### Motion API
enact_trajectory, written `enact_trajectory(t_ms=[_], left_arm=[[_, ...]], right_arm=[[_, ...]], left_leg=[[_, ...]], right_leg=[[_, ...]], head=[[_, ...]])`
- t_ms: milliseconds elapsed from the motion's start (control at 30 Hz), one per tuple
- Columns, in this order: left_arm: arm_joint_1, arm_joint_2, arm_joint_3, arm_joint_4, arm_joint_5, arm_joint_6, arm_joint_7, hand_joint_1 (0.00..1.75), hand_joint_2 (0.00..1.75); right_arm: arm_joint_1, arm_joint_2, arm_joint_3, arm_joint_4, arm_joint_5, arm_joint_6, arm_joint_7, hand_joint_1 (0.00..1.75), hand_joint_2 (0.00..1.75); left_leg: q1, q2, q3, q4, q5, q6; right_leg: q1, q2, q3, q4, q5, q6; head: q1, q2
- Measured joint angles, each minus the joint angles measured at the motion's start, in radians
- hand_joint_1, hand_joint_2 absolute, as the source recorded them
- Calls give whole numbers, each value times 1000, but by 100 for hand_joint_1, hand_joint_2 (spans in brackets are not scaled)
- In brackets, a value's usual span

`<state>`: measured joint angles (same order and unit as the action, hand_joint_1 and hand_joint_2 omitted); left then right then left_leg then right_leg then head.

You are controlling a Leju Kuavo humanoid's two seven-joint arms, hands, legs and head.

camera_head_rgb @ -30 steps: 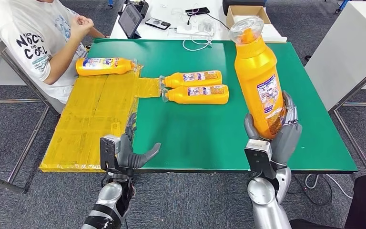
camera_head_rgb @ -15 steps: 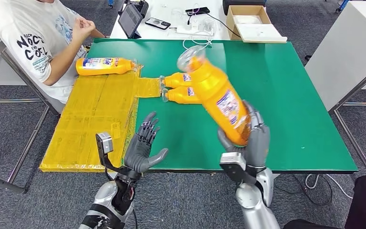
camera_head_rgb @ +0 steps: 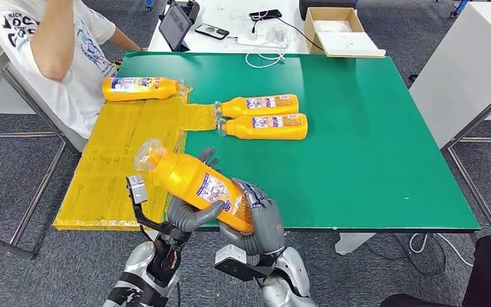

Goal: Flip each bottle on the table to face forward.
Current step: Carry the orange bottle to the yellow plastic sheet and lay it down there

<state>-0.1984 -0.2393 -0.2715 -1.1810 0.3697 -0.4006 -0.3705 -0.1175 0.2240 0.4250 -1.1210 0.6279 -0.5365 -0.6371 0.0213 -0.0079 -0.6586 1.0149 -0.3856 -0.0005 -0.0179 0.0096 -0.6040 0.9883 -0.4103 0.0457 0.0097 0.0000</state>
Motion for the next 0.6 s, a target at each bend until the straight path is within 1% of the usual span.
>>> enact_trajectory(t_ms=[267, 500, 533, 600], left_arm=[[3, 7, 0, 2, 7, -1, 0, 0, 175], [6, 14, 0, 16, 9, 0, 0, 3, 175], [7, 14, 0, 16, 7, -1, -1, 43, 175], [8, 15, 0, 17, 4, -1, -3, 129, 175]], right_arm=[[-17, 5, 21, 43, 4, 0, 9, 175, 175], [-58, 16, 56, 136, 22, 3, 31, 175, 175], [-60, 18, 58, 142, 20, 2, 32, 175, 175], [-62, 19, 61, 150, 15, 2, 33, 175, 175]], left_leg=[[0, 0, 0, 0, 0, 0], [0, 0, 0, 0, 0, 0], [0, 0, 0, 0, 0, 0], [0, 0, 0, 0, 0, 0]], right_leg=[[0, 0, 0, 0, 0, 0], [0, 1, -1, 0, 0, 0], [0, 1, -1, 0, 0, 0], [0, 1, -2, 0, 0, 0]], head=[[0, 0], [0, 0], [0, 0], [0, 0]])
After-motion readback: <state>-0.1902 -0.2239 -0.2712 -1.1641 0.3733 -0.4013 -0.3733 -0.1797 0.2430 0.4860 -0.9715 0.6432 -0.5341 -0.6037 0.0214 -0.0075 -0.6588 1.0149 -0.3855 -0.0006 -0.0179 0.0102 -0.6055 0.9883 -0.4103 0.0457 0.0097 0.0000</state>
